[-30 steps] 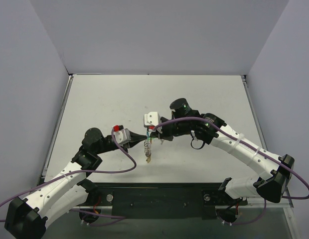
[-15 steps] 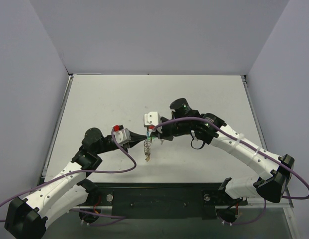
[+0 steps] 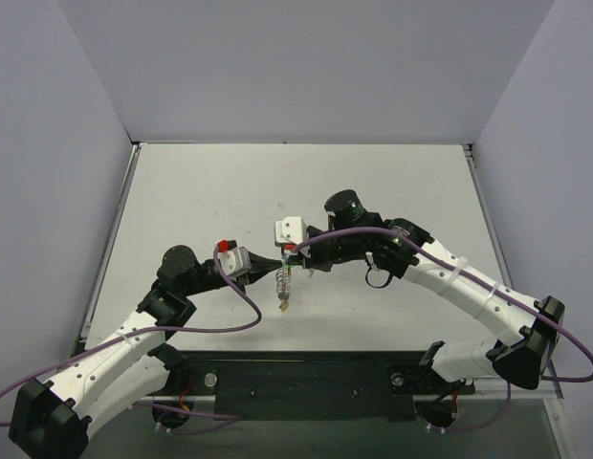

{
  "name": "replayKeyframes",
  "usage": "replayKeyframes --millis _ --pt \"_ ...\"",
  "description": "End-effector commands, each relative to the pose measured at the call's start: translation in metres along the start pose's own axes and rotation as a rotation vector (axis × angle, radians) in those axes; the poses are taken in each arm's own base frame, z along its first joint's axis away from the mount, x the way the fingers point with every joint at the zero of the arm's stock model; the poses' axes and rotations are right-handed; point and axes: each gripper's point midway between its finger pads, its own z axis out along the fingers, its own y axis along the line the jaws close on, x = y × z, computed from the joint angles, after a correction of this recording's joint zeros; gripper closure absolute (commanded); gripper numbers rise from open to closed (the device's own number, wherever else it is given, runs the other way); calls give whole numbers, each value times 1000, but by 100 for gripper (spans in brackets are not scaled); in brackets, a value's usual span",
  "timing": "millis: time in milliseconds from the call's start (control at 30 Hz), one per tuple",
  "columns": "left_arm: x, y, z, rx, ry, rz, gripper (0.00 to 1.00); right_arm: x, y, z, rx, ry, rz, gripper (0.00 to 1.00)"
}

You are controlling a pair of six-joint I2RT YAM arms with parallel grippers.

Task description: Put the keys on the keyring

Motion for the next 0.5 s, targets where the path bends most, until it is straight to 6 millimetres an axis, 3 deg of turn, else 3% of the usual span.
replayKeyframes --millis 0,467 --pt "-34 4 2 4 -87 60 100 -4 -1 1 7 -17 -25 100" --pt "-32 5 2 0 -82 57 100 -1 -2 -2 23 -4 -28 100"
